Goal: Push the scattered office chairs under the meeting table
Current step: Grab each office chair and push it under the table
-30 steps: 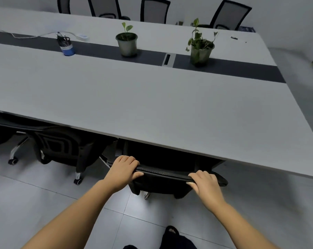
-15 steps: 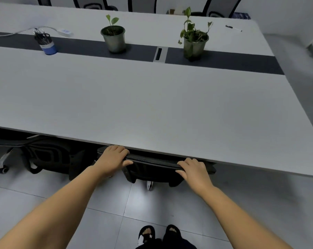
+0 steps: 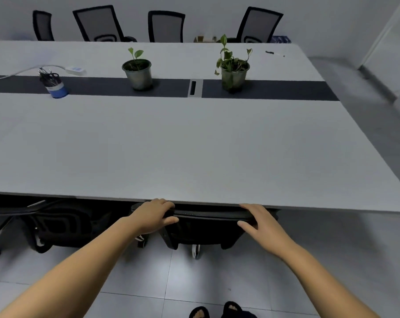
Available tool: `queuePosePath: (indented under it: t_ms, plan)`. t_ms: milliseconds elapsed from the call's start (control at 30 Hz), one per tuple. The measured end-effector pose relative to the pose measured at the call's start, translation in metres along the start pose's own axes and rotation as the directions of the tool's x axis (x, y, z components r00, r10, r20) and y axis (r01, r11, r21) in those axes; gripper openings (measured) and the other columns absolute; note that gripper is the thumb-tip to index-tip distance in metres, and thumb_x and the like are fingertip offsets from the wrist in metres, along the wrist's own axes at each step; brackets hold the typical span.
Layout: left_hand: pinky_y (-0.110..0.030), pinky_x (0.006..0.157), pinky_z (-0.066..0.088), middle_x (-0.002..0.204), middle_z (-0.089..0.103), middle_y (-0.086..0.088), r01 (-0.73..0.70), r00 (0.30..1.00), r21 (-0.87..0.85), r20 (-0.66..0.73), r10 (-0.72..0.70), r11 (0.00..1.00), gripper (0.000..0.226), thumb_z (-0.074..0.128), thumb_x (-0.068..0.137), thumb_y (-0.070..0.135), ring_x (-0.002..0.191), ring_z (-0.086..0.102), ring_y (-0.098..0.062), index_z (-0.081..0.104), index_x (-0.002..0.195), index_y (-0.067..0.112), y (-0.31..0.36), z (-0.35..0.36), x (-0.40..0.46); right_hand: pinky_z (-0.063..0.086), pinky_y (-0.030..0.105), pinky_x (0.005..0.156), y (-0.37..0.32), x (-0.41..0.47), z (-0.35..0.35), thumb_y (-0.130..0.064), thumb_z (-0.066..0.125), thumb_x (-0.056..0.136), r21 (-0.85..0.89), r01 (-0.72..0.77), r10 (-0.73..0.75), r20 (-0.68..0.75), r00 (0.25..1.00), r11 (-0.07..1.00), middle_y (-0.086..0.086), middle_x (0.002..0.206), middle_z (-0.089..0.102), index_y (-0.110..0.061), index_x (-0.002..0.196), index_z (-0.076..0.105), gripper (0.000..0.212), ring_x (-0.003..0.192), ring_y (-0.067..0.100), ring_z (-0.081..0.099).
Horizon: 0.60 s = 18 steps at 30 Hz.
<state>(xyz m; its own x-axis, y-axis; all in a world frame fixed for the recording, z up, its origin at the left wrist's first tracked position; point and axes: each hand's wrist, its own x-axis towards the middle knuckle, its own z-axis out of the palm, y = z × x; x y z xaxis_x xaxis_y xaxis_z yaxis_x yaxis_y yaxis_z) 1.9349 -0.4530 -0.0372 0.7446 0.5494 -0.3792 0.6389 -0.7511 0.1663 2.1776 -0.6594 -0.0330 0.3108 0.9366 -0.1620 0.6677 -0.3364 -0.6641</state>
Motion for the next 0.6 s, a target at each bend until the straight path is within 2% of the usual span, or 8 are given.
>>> queuePosePath:
  t_ms: [100, 200, 267, 333, 400, 500, 600]
  plan:
    - [-0.028, 0.095, 0.04, 0.126, 0.055, 0.001, -0.09, 0.981, -0.266, -0.188, 0.04, 0.96, 0.044, 0.05, 0.091, 0.042, 0.114, 0.05, -0.013, 0.045, 0.129, 0.023, 0.023, -0.023, -0.021, 0.034, 0.01, 0.089, -0.017, -0.033, -0.015, -0.033, 0.056, 0.088, 0.192, -0.029, 0.053, -0.118, 0.992, 0.981, -0.014, 0.126, 0.044, -0.033, 0.13, 0.04, 0.046, 0.116, -0.001, 0.043]
    - [-0.015, 0.086, 0.044, 0.111, 0.064, 0.008, -0.18, 0.964, -0.599, -0.264, 0.02, 0.78, 0.024, 0.054, 0.091, 0.029, 0.099, 0.058, 0.002, 0.054, 0.114, 0.034, 0.05, -0.035, -0.053, 0.041, 0.019, 0.092, -0.025, -0.068, -0.022, -0.022, 0.059, 0.087, 0.365, -0.049, 0.138, -0.223, 0.965, 0.93, -0.01, 0.124, 0.05, -0.038, 0.119, 0.044, 0.039, 0.11, -0.005, 0.048]
    - [-0.013, 0.079, 0.045, 0.099, 0.069, 0.009, -0.214, 0.964, -0.74, -0.267, 0.014, 0.638, 0.019, 0.056, 0.088, 0.033, 0.094, 0.063, 0.0, 0.059, 0.105, 0.04, 0.066, -0.035, -0.074, 0.043, 0.018, 0.09, -0.03, -0.094, -0.023, -0.018, 0.059, 0.086, 0.467, -0.067, 0.205, -0.253, 0.946, 0.882, -0.012, 0.124, 0.052, -0.041, 0.115, 0.047, 0.038, 0.11, -0.007, 0.049]
    - [-0.014, 0.078, 0.047, 0.099, 0.069, 0.01, -0.24, 0.961, -0.819, -0.277, 0.007, 0.522, 0.027, 0.051, 0.078, 0.048, 0.091, 0.066, -0.005, 0.06, 0.103, 0.042, 0.08, -0.031, -0.093, 0.043, 0.009, 0.083, -0.033, -0.122, -0.021, -0.016, 0.058, 0.087, 0.551, -0.084, 0.273, -0.27, 0.923, 0.83, -0.015, 0.124, 0.052, -0.038, 0.116, 0.048, 0.038, 0.11, -0.008, 0.05]
    - [-0.014, 0.078, 0.048, 0.101, 0.069, 0.007, -0.251, 0.956, -0.86, -0.291, -0.023, 0.445, 0.034, 0.049, 0.074, 0.051, 0.09, 0.067, -0.009, 0.061, 0.103, 0.039, 0.094, -0.021, -0.105, 0.043, 0.006, 0.08, -0.035, -0.149, -0.015, -0.013, 0.058, 0.086, 0.627, -0.094, 0.352, -0.3, 0.886, 0.773, -0.016, 0.122, 0.055, -0.035, 0.116, 0.049, 0.039, 0.108, -0.006, 0.052]
    - [-0.02, 0.081, 0.05, 0.098, 0.07, -0.001, -0.278, 0.948, -0.896, -0.314, -0.052, 0.346, 0.029, 0.053, 0.079, 0.038, 0.086, 0.067, -0.015, 0.064, 0.103, 0.027, 0.122, -0.001, -0.113, 0.045, 0.008, 0.078, -0.036, -0.184, -0.005, -0.01, 0.058, 0.085, 0.703, -0.119, 0.469, -0.33, 0.819, 0.701, -0.016, 0.113, 0.062, -0.037, 0.113, 0.051, 0.039, 0.106, -0.004, 0.055]
    - [-0.029, 0.084, 0.051, 0.097, 0.069, -0.001, -0.263, 0.957, -0.916, -0.288, -0.038, 0.303, 0.027, 0.051, 0.08, 0.025, 0.084, 0.067, -0.015, 0.065, 0.103, 0.023, 0.15, 0.019, -0.113, 0.047, 0.017, 0.079, -0.033, -0.211, 0.005, -0.006, 0.058, 0.085, 0.744, -0.143, 0.569, -0.357, 0.741, 0.653, -0.014, 0.11, 0.064, -0.036, 0.11, 0.052, 0.04, 0.103, -0.004, 0.057]
